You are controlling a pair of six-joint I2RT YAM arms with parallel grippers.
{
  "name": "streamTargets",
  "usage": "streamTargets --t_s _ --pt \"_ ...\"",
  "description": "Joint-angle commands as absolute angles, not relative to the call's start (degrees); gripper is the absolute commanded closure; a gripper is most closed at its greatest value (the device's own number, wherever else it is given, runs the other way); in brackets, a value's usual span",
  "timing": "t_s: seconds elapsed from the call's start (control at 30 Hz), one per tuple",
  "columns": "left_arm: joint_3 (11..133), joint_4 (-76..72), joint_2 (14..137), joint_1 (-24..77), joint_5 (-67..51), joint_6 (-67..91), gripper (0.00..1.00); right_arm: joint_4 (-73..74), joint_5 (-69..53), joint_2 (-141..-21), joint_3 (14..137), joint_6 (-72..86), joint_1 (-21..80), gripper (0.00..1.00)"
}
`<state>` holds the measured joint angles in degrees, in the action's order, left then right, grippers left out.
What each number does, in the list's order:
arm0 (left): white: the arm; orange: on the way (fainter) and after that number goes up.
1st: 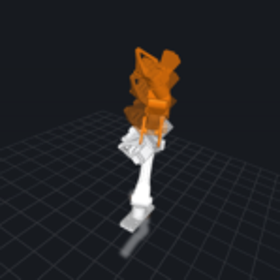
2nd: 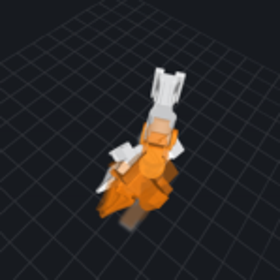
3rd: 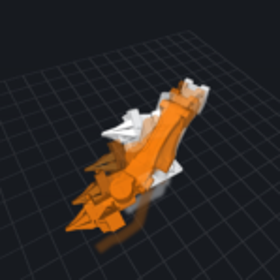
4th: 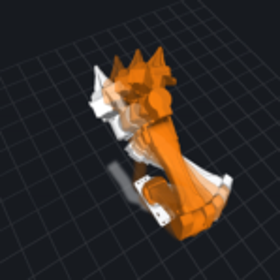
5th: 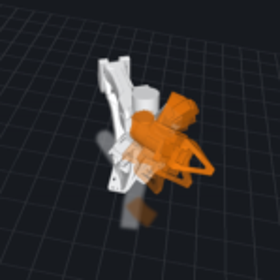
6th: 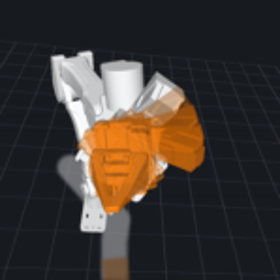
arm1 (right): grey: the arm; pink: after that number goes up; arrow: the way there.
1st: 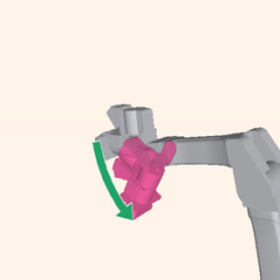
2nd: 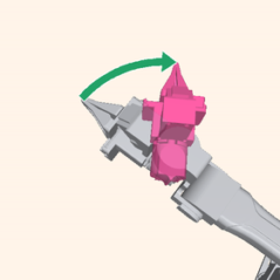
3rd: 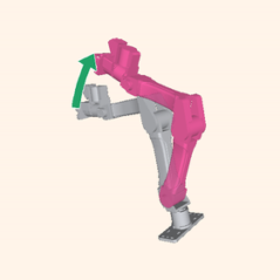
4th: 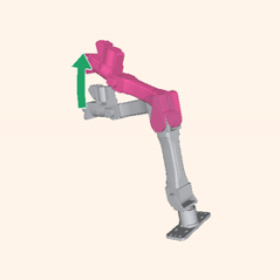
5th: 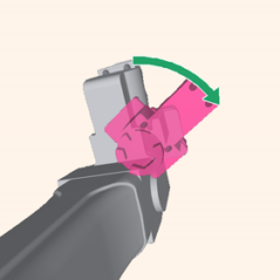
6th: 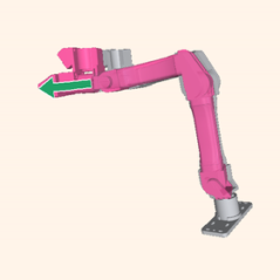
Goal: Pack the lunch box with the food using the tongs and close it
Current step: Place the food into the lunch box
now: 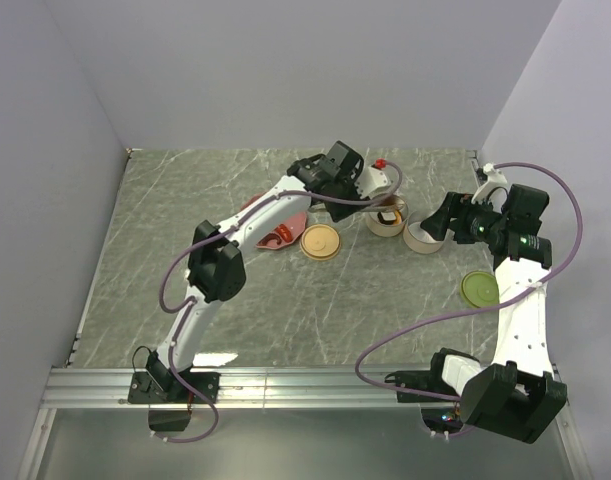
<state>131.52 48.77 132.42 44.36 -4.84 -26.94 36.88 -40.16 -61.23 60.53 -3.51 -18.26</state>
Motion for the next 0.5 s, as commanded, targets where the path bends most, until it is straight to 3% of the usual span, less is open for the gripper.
streamTargets --t_s 0.0,0.17,0.27,0.3,0.47 --pt "134.7 48.7 123.0 43.1 -5.9 -23.3 0.42 36.1 -41.1 -59.9 61.3 -3.8 -18.0 0.12" --pt "130.5 50.8 116.1 38.7 -10.9 -20.0 0.4 36.8 -41.8 -60.0 61.9 -4.2 -18.1 0.11" --pt "126.4 52.3 111.2 35.8 -13.3 -18.6 0.39 37.5 -42.4 -60.0 62.1 -4.9 -18.1 0.07" --pt "125.3 52.7 108.9 35.1 -13.7 -18.4 0.39 37.9 -42.6 -60.0 62.1 -5.0 -18.1 0.01" --pt "117.4 57.3 103.2 29.1 -16.5 -18.9 0.38 39.2 -42.3 -60.7 62.7 -6.1 -18.0 0.0"
